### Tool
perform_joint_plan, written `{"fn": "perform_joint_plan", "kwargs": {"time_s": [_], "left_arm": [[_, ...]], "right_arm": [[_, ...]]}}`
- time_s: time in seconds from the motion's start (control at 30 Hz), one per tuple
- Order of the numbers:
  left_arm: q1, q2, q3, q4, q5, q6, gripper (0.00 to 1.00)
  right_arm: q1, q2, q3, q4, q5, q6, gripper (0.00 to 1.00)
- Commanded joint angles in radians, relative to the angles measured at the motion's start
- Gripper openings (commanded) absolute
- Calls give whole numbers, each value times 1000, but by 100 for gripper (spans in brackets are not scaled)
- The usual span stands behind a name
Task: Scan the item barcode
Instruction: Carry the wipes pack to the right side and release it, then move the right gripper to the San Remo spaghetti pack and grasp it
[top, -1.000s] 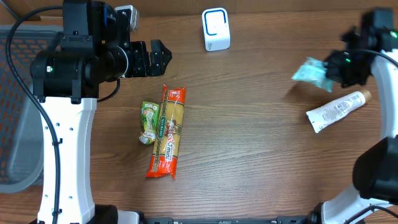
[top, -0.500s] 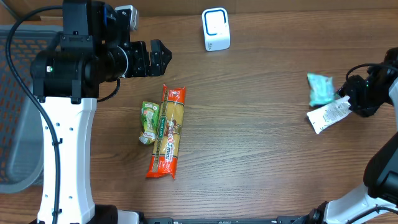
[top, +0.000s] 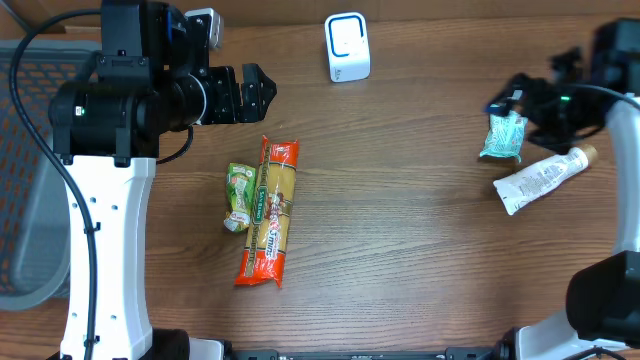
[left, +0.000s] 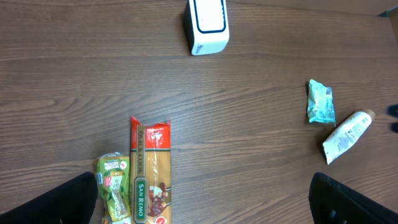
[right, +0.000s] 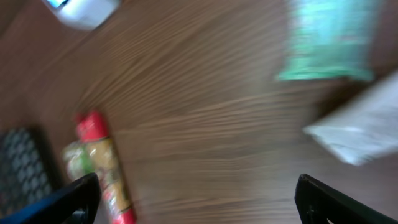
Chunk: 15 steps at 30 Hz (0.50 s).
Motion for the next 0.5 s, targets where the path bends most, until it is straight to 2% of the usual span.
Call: {"fn": "perform_joint_plan", "kwargs": {"time_s": [0.0,0.17,0.47], "left_arm": [[4,7,5,1,8,1,100],[4,7,5,1,8,1,100],[4,7,5,1,8,1,100]], "right_arm": [[143,-8,-61,49,-122,-5,100],[367,-8,-215,199,-120,71,100],[740,3,-499,685,-10,399,100]]}}
